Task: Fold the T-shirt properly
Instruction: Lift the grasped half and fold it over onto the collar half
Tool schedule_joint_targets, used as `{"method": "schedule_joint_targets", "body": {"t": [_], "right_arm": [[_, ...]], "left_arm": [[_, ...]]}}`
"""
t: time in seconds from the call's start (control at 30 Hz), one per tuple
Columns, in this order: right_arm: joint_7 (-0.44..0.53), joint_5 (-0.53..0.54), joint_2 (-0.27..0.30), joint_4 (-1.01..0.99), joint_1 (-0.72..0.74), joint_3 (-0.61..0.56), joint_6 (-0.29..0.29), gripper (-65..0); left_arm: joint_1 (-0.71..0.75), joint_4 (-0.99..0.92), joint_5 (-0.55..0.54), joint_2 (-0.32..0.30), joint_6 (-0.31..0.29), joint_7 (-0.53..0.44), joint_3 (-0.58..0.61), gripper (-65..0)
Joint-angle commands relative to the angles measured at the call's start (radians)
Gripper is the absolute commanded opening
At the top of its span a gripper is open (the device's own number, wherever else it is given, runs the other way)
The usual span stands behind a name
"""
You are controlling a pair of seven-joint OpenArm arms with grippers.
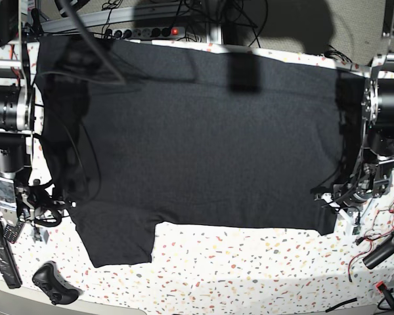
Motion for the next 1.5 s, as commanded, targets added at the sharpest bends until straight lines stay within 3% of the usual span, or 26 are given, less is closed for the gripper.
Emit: {"method": "schedule_joint_targets", "body": {"t": [0.0, 0.23, 0.43, 0.67, 0.93, 1.0, 1.03, 1.17, 1.27, 1.47], "right_arm": [[0.002, 0.002, 0.013, 0.014, 0.033, 0.003, -0.003, -39.8], [-0.004, 0.005, 0.01, 0.011, -0.002, 0.003, -0.002, -40.3], [-0.005, 0.005, 0.002, 0.011, -0.028, 0.003, 0.006, -47.0], [0.034, 0.005, -0.006, 0.011, -0.03, 0.003, 0.006, -65.0], [0.078, 0.0, -0.005, 0.059, -0.027, 0.003, 0.021, -65.0], [0.087, -0.002, -0.003, 0.097, -0.027, 0.003, 0.117, -65.0], [0.087, 0.002, -0.003, 0.123, -0.028, 0.003, 0.128, -65.0], [0.078, 0.005, -0.006, 0.239, -0.068, 0.003, 0.127, -65.0], [0.08, 0.005, 0.0, 0.362, -0.149, 0.008, 0.126, -65.0], [0.075, 0.01, 0.019, 0.615, -0.33, 0.094, 0.107, -65.0]], "left_arm": [[-0.016, 0.005, 0.007, -0.003, -0.007, 0.029, 0.001, -65.0], [-0.016, 0.005, 0.007, -0.003, -0.007, 0.029, 0.001, -65.0], [-0.016, 0.005, 0.007, -0.003, -0.007, 0.029, 0.001, -65.0], [-0.016, 0.005, 0.007, -0.003, -0.007, 0.029, 0.001, -65.0], [-0.014, 0.026, -0.051, -0.003, -0.008, 0.028, 0.0, -65.0], [-0.001, 0.075, -0.053, -0.006, -0.008, 0.061, 0.0, -65.0], [0.011, 0.115, -0.053, -0.009, -0.01, 0.076, 0.0, -65.0], [0.115, 0.352, -0.076, -0.031, -0.003, 0.112, -0.001, -65.0], [0.228, 0.542, -0.092, -0.051, 0.05, 0.122, -0.013, -65.0], [0.406, 0.787, -0.148, -0.055, 0.035, 0.153, -0.189, -65.0]]}}
